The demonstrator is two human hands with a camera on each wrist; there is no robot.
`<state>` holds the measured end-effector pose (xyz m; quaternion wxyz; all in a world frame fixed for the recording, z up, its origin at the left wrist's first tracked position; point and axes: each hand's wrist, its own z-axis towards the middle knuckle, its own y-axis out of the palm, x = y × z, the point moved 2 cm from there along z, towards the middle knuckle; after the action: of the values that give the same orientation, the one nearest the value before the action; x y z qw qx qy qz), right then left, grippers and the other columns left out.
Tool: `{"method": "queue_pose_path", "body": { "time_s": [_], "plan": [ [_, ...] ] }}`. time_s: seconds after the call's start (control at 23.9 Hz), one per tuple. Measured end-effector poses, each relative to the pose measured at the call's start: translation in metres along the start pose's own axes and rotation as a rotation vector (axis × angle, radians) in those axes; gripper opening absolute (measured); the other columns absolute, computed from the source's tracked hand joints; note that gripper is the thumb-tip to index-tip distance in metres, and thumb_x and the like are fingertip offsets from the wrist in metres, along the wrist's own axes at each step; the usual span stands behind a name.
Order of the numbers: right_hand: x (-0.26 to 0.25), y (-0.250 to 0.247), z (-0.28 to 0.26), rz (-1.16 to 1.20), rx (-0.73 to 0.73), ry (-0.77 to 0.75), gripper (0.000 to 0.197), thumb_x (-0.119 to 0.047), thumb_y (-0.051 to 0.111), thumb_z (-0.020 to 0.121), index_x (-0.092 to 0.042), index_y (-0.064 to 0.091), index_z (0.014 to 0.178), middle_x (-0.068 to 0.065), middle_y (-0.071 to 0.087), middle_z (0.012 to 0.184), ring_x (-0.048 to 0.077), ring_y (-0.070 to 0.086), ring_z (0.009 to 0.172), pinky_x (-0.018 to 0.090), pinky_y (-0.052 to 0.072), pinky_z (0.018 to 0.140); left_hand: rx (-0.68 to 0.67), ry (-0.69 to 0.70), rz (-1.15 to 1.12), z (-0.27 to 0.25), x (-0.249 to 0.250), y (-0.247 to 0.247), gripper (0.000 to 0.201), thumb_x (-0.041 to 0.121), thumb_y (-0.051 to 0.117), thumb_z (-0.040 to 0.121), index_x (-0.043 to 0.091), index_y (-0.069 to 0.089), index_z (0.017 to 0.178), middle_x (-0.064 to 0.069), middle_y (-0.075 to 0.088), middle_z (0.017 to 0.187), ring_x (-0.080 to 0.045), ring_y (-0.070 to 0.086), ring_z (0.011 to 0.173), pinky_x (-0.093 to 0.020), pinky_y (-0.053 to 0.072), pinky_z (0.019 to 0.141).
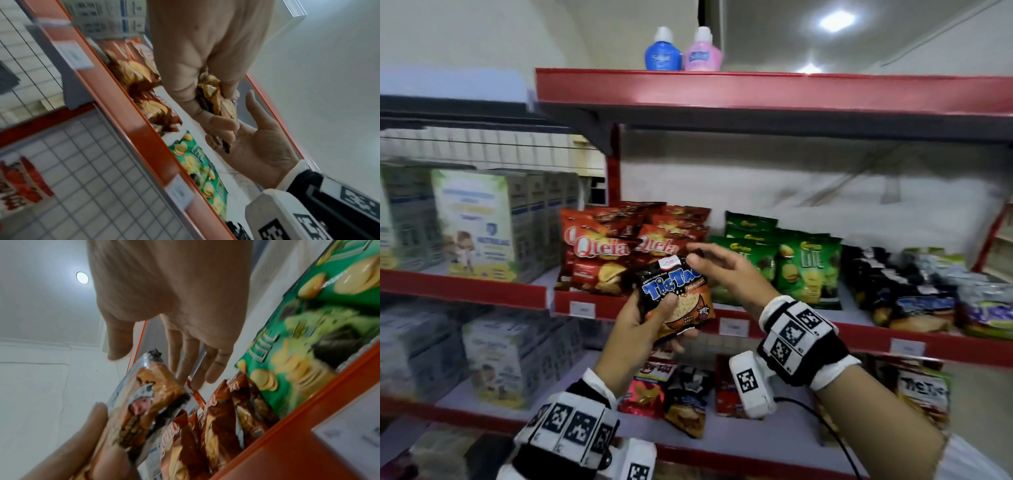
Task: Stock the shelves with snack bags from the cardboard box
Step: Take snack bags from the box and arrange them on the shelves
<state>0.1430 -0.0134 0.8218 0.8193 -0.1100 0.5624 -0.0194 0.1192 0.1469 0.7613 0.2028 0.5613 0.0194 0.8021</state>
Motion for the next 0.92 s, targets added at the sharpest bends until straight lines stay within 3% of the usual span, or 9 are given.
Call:
{"method": "queue_pose_path", "body": {
  "time_s": [0.17,0.29,0.46,0.54,0.63,0.67,0.75,0.84,0.92],
  "plan": [
    [-0.002,-0.063,-0.032,0.037,0.054,0.004,0.019,-0.007,0.069,0.082,-0.013,0.068,0.100,0.002,0.072,0.097,0.012,0.069,0.086,0.024,0.056,0.076,-0.095,-0.002,-0.042,0.013,-0.014,0.070,0.041,0.031,0.061,0.079,0.021,0.053,0.119,-0.005,0.075,0.096,-0.032,0.072,0.069,-0.027,0.053,0.041],
    [0.004,-0.113,-0.055,0.039,0.156,0.020,0.020,-0.002,0.067,0.082,-0.009,0.068,0.101,0.005,0.072,0.094,0.013,0.069,0.081,0.025,0.056,0.069,-0.184,-0.036,-0.093,0.022,-0.030,0.117,0.040,0.032,0.063,0.077,0.021,0.055,0.115,-0.008,0.075,0.096,-0.033,0.073,0.070,-0.027,0.054,0.043],
    [0.007,-0.201,-0.093,0.009,0.420,0.015,0.029,-0.003,0.066,0.083,0.001,0.062,0.112,0.005,0.071,0.093,0.014,0.068,0.078,0.024,0.056,0.065,-0.164,-0.022,0.139,0.039,-0.063,0.164,0.029,0.027,0.064,0.083,0.019,0.057,0.110,-0.003,0.070,0.095,-0.016,0.071,0.081,-0.027,0.059,0.066],
    [0.012,-0.248,-0.109,-0.070,0.558,0.033,0.038,-0.003,0.064,0.085,0.002,0.056,0.122,0.008,0.069,0.101,0.022,0.066,0.091,0.029,0.056,0.076,-0.167,0.034,0.331,0.049,-0.081,0.183,0.017,0.023,0.063,0.088,0.022,0.059,0.104,0.001,0.067,0.096,-0.011,0.066,0.092,-0.012,0.050,0.074],
    [0.024,-0.281,-0.120,-0.158,0.629,0.091,0.046,-0.006,0.063,0.088,0.001,0.049,0.130,0.015,0.063,0.120,0.031,0.059,0.111,0.043,0.051,0.093,-0.165,0.079,0.456,0.056,-0.093,0.198,0.010,0.022,0.062,0.090,0.021,0.061,0.100,0.008,0.065,0.094,-0.009,0.062,0.094,-0.003,0.042,0.069],
    [0.032,-0.296,-0.126,-0.195,0.664,0.117,0.047,-0.009,0.063,0.088,0.001,0.047,0.132,0.017,0.059,0.127,0.032,0.057,0.116,0.046,0.047,0.098,-0.165,0.085,0.501,0.059,-0.100,0.208,0.009,0.022,0.062,0.090,0.020,0.062,0.099,0.010,0.064,0.092,-0.010,0.061,0.094,-0.006,0.043,0.070],
    [0.043,-0.310,-0.132,-0.243,0.742,0.121,0.039,-0.011,0.063,0.089,-0.001,0.051,0.124,0.016,0.062,0.123,0.027,0.060,0.110,0.038,0.049,0.093,-0.163,0.077,0.607,0.063,-0.110,0.218,0.009,0.025,0.061,0.090,0.022,0.062,0.099,0.013,0.064,0.091,-0.013,0.062,0.098,-0.023,0.044,0.086],
    [0.053,-0.318,-0.135,-0.287,0.765,0.131,0.032,-0.011,0.063,0.089,-0.002,0.055,0.119,0.011,0.064,0.114,0.028,0.061,0.108,0.033,0.049,0.088,-0.164,0.089,0.800,0.064,-0.119,0.226,0.008,0.032,0.060,0.091,0.029,0.061,0.098,0.015,0.064,0.092,-0.011,0.060,0.102,-0.027,0.024,0.099],
    [0.059,-0.321,-0.135,-0.367,0.713,0.166,0.036,-0.013,0.063,0.089,-0.002,0.055,0.122,0.013,0.062,0.119,0.026,0.057,0.114,0.032,0.045,0.093,-0.176,0.129,0.923,0.062,-0.120,0.228,0.006,0.038,0.058,0.090,0.037,0.059,0.096,0.021,0.062,0.089,-0.006,0.055,0.105,-0.020,0.011,0.085]
  ]
}}
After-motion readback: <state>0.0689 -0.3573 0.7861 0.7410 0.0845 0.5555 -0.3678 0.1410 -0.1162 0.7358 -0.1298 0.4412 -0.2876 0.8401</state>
